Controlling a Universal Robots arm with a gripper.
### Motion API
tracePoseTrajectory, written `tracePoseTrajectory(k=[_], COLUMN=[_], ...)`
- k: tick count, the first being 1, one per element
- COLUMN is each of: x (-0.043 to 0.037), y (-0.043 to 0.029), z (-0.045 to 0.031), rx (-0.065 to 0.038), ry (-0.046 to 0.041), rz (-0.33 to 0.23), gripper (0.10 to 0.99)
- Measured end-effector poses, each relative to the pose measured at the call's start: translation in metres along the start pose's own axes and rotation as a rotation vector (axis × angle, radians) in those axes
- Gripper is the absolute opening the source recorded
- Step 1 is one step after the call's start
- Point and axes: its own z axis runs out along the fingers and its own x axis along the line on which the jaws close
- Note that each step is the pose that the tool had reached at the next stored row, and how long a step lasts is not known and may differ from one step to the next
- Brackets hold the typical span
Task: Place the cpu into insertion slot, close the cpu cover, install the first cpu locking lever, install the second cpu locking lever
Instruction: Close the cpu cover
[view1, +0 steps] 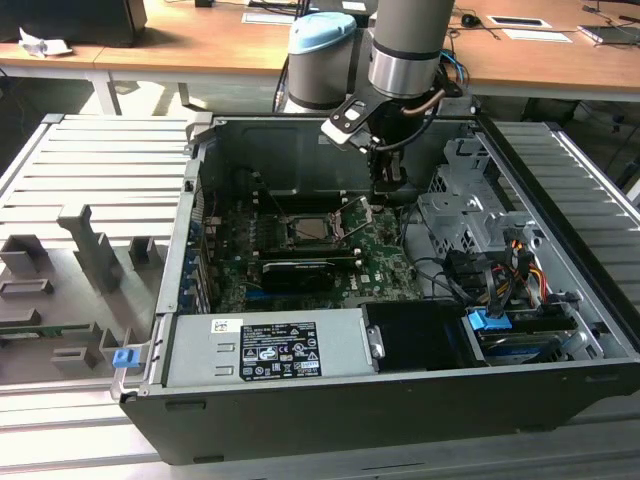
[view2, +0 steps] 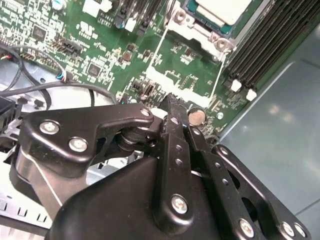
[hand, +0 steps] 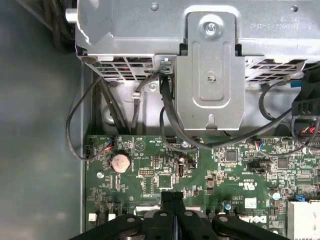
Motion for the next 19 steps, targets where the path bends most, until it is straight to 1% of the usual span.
tracePoseTrajectory(k=[1, 2, 4, 10, 11, 16, 19], x=[0.0, 0.0001, 0.0, 0.0001, 0.0001, 0.0001, 0.0001], y=[0.0042, 0.0067, 0.0088, 0.0089, 0.0089, 0.0089, 0.0087], z=[0.0002, 0.0009, 0.0039, 0.0155, 0.0164, 0.0169, 0.0168], rx=[0.004, 0.006, 0.01, 0.011, 0.011, 0.012, 0.014], ry=[0.0001, 0.0003, 0.0002, 0.0004, 0.0004, 0.0003, 0.0005], rz=[0.0, 0.0, -0.004, -0.012, -0.012, -0.013, -0.012], gripper=[0.106, 0.106, 0.106, 0.106, 0.106, 0.106, 0.106])
